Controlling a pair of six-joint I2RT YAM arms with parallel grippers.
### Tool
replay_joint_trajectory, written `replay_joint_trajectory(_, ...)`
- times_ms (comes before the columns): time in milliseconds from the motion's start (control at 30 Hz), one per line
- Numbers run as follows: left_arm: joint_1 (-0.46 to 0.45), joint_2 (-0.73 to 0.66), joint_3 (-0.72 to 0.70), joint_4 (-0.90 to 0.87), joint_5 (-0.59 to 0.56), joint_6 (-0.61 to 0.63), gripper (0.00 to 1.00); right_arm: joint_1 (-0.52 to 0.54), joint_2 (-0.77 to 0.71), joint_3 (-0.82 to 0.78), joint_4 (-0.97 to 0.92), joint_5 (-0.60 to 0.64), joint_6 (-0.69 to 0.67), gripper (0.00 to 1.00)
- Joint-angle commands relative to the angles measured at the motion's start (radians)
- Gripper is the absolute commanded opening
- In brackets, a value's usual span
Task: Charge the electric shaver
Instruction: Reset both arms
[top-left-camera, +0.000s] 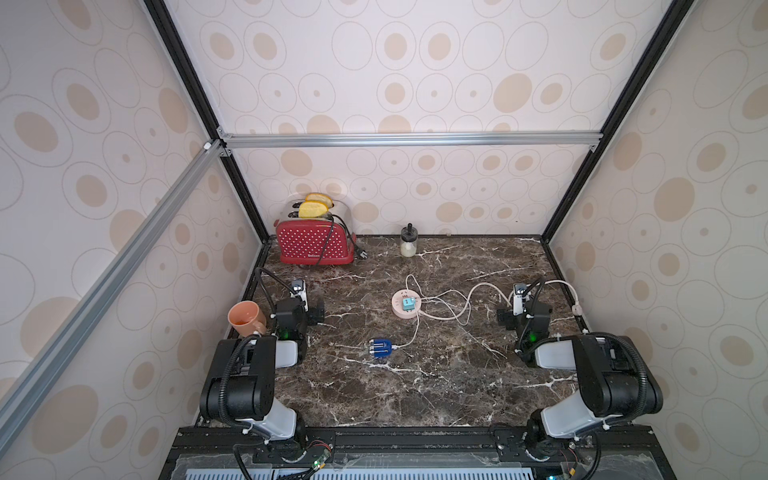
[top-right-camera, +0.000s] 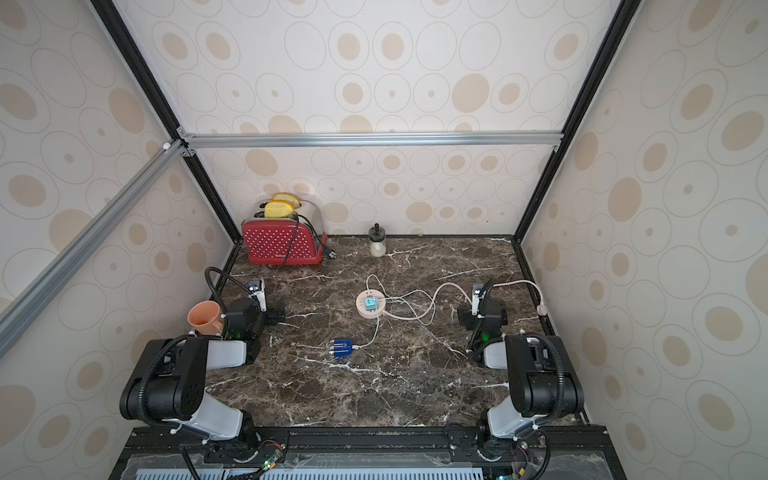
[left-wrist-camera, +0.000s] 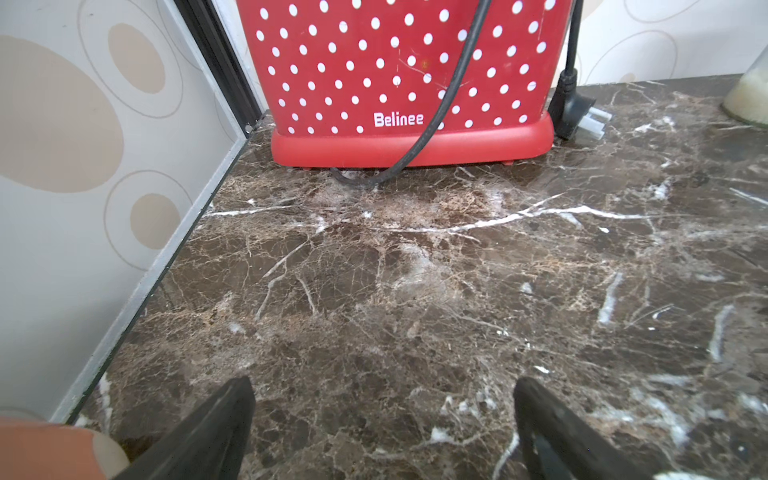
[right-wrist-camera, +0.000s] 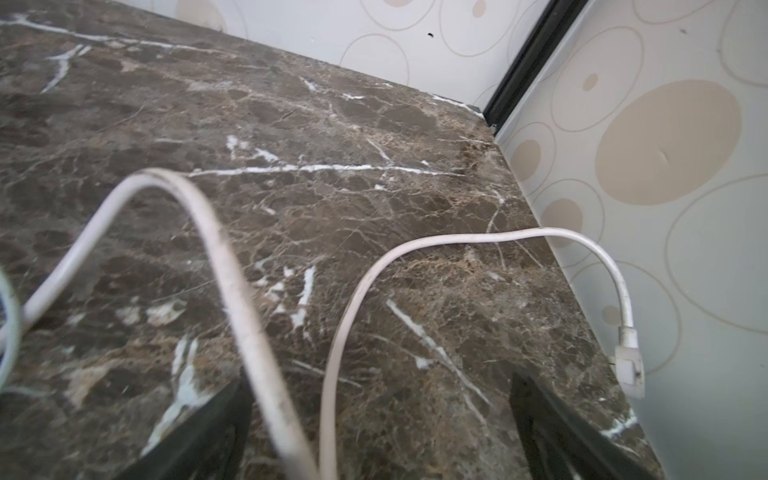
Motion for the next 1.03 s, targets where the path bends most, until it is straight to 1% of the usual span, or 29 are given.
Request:
replay_joint_trajectory(0,0.002,-0.003,0.01,0.03,-0.004,-0.022,0.99,-0.012,-0.011,0.018,-0.028,-0.001,0.038,1.0)
replay_joint_trajectory(1000,0.0,-0.004,0.01,0.027,-0.013,-0.024,0.99,-0.015,-0.005,0.024,-0.036,-0.009,0.038,1.0)
